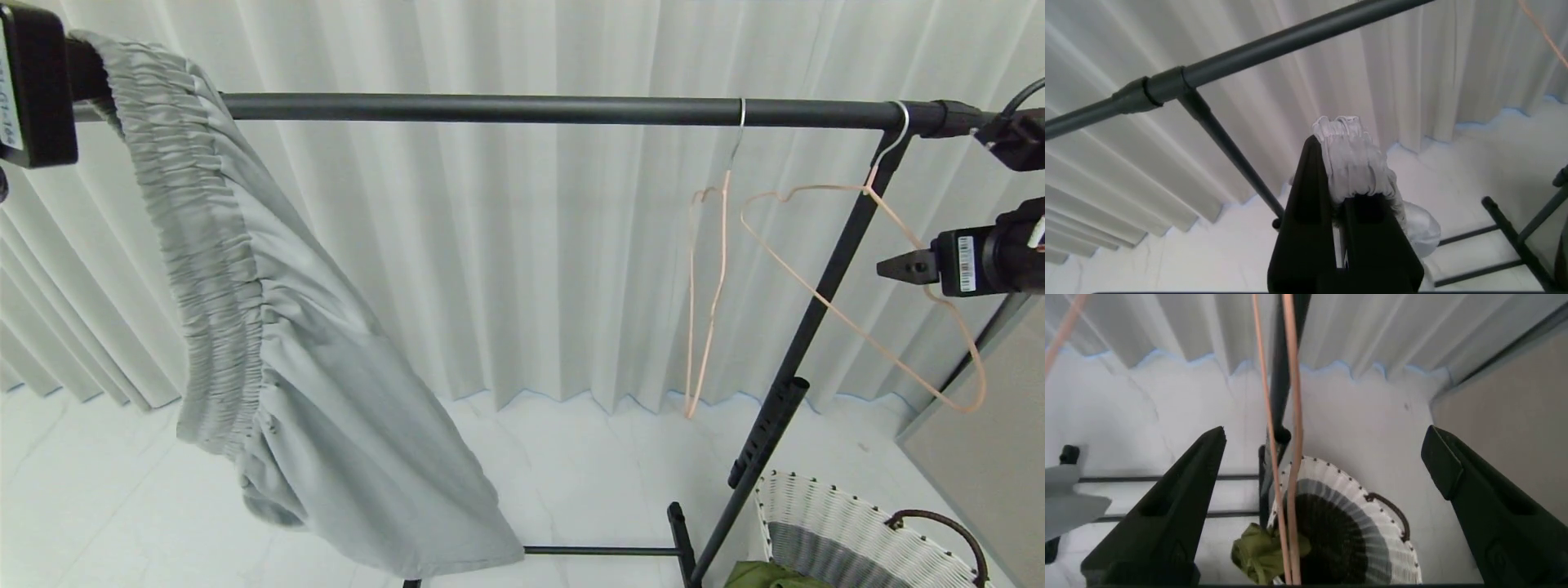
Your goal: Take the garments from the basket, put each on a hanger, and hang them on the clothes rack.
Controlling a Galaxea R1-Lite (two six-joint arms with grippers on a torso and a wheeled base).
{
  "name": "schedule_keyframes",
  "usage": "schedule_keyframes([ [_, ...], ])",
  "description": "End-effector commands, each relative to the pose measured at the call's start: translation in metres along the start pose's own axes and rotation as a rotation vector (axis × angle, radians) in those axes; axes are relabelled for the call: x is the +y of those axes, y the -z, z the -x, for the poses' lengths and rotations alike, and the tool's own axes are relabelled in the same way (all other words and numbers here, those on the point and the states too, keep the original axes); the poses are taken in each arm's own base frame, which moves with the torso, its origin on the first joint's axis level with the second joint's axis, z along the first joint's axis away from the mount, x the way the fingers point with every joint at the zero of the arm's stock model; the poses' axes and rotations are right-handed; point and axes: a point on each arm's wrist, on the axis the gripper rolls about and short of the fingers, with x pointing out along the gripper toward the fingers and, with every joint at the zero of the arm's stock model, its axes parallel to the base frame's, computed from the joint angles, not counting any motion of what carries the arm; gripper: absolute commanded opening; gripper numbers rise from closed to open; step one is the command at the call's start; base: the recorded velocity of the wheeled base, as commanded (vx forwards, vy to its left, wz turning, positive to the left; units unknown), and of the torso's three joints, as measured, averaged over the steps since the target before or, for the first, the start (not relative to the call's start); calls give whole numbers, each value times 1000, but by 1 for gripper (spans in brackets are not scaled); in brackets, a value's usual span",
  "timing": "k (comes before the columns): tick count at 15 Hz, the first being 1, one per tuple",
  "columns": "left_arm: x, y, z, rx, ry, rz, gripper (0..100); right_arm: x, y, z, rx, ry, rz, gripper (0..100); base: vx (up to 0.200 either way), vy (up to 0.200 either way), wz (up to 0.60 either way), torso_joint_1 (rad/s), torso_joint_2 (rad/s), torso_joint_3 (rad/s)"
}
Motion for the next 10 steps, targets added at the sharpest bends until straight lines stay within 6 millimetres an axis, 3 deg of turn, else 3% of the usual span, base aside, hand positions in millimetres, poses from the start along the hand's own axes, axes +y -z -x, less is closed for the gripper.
schedule_keyframes([
  [1, 0, 1, 0, 3, 1, -1, 0, 3, 5, -28, 57, 10, -6, 100, 0, 0, 0, 0, 0, 0],
  [10, 1, 6, 6, 7, 2, -3, 0, 9, -1, -57, 80, -28, -60, 100, 0, 0, 0, 0, 0, 0],
])
